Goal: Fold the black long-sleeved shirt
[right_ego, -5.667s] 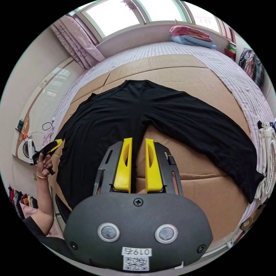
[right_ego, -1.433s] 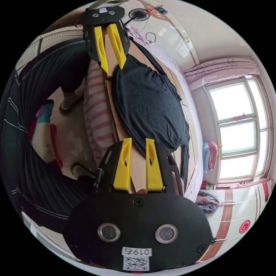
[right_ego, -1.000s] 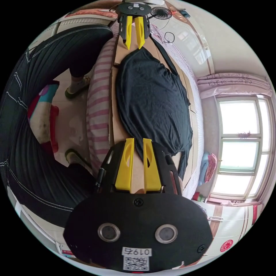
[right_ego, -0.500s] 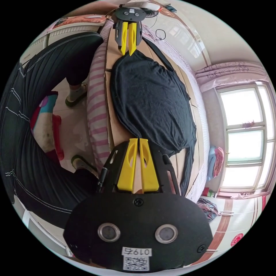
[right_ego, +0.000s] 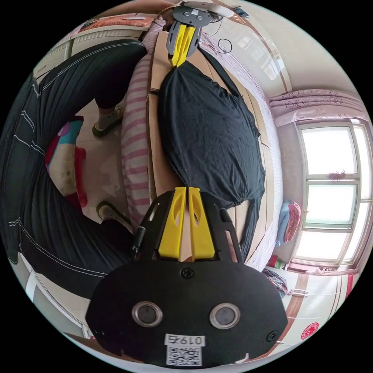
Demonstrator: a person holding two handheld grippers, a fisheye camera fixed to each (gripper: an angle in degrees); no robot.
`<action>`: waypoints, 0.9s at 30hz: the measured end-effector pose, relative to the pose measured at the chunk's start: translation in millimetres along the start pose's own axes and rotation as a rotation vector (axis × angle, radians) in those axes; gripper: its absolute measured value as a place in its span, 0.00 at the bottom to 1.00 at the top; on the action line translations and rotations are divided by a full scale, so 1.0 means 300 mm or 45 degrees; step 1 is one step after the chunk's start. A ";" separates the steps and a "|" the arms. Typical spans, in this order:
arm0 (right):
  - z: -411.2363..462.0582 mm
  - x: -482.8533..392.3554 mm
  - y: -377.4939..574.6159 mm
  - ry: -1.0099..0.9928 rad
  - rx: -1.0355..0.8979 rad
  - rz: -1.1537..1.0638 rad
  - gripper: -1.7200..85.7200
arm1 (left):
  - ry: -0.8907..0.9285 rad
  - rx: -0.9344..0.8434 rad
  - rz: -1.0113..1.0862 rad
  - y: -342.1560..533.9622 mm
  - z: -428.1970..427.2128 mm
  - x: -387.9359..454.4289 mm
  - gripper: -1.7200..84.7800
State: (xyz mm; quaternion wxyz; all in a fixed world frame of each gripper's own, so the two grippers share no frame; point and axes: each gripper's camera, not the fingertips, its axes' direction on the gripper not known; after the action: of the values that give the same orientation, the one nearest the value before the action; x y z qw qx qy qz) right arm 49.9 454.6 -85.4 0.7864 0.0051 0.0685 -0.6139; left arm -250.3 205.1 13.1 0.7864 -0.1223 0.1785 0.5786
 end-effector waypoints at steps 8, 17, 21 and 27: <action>-0.019 -0.021 0.007 -0.038 -0.031 -0.033 0.01 | 0.004 -0.020 -0.013 0.030 0.050 -0.044 0.03; -0.031 -0.073 -0.022 0.047 -0.047 -0.070 0.02 | -0.008 -0.008 -0.038 0.090 0.123 -0.053 0.03; -0.065 -0.092 -0.022 0.112 -0.008 -0.047 0.06 | -0.024 0.023 -0.062 0.130 0.135 -0.051 0.03; -0.100 0.013 0.062 0.051 -0.005 0.101 0.09 | 0.078 0.172 -0.169 0.271 0.116 -0.070 0.03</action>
State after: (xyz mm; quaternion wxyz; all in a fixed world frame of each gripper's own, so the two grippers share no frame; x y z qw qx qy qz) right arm 65.7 458.2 -117.0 0.8086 0.0188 0.0852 -0.5819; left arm -328.6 225.1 54.7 0.8236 -0.0981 0.2328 0.5078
